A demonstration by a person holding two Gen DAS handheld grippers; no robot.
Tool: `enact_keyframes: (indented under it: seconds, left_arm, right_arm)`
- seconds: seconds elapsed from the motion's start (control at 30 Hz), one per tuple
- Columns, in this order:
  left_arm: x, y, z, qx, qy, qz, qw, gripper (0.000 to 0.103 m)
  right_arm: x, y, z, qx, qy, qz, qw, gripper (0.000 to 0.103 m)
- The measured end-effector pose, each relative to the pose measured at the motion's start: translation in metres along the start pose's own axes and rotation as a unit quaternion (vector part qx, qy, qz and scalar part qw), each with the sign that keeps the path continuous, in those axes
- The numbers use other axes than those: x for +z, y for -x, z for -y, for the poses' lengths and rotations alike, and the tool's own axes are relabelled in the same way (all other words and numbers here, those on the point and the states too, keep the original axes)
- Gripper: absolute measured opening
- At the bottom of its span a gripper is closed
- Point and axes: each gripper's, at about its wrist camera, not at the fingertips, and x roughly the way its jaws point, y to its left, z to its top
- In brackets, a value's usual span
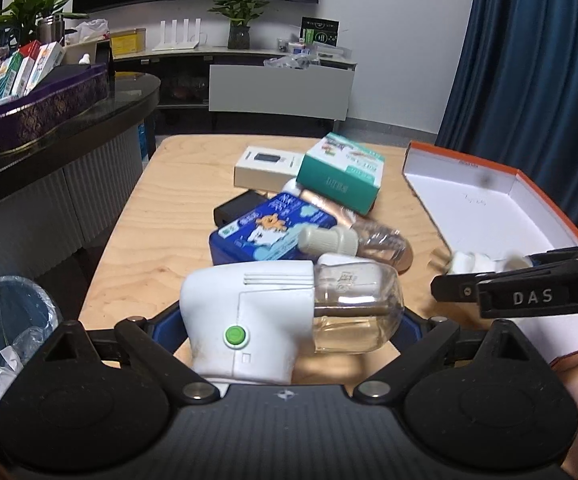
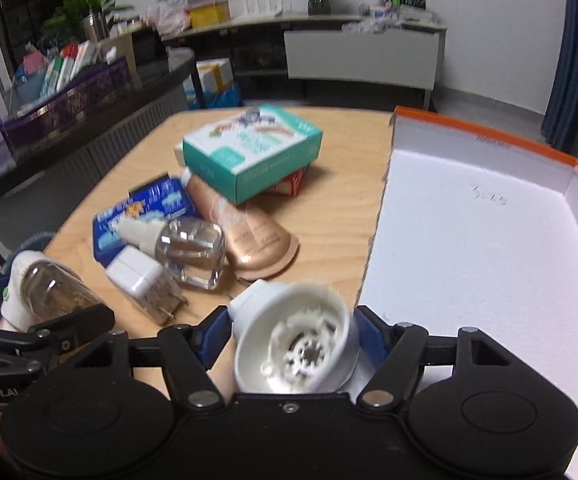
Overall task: Organize rigid objects
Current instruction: 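Close left tool on the glass-bottle diffuser while right tool grasps the white plug diffuser, then lift both held diffusers off the table with left and right tools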
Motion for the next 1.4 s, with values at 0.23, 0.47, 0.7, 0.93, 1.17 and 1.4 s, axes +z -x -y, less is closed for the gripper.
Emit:
enact_keyframes:
  seconds: [0.23,0.47,0.7,0.93,1.17,1.4]
  left_arm:
    - [0.016,0.004,0.017,-0.012,-0.013,0.012,0.9998,0.099]
    - [0.013,0.002,0.023,-0.015,-0.02,0.006,0.9997,0.099]
    - [0.014,0.004,0.024,-0.019,-0.014,0.005,0.9997,0.099]
    - [0.02,0.009,0.032,-0.029,-0.02,0.012,0.9993,0.099]
    - [0.016,0.008,0.036,-0.035,-0.021,0.008,0.9991,0.099]
    - [0.015,0.008,0.037,-0.038,-0.017,0.007,0.9991,0.099]
  right_arm:
    - [0.006,0.016,0.02,0.011,-0.016,0.003,1.0,0.051]
    - [-0.006,0.003,0.018,0.011,-0.006,-0.033,0.999,0.059]
    - [-0.014,-0.001,0.012,-0.018,0.028,-0.042,0.999,0.053]
    - [-0.004,0.026,0.042,0.023,-0.024,-0.003,0.999,0.001]
    - [-0.026,0.023,0.033,0.047,0.036,-0.043,0.997,0.085]
    - [-0.041,0.022,0.023,0.02,0.089,-0.038,0.995,0.081]
